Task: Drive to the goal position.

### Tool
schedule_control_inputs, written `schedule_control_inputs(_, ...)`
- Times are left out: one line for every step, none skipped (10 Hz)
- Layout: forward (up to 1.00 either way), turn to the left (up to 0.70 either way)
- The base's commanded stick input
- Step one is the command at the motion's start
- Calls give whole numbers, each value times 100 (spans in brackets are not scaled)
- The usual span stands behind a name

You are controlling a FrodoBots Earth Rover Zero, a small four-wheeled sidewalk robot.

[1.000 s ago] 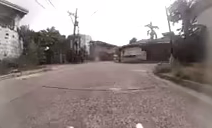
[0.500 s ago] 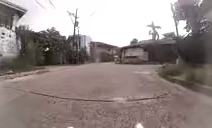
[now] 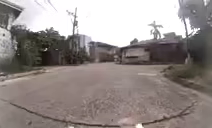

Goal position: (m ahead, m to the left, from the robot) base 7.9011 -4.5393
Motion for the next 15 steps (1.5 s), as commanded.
schedule_control_inputs(100, 0)
schedule_control_inputs(100, 0)
schedule_control_inputs(100, 0)
schedule_control_inputs(100, 0)
schedule_control_inputs(100, 0)
schedule_control_inputs(100, 0)
schedule_control_inputs(100, 0)
schedule_control_inputs(100, 0)
schedule_control_inputs(100, 0)
schedule_control_inputs(100, 0)
schedule_control_inputs(100, 0)
schedule_control_inputs(100, 0)
schedule_control_inputs(100, 0)
schedule_control_inputs(100, 0)
schedule_control_inputs(100, -3)
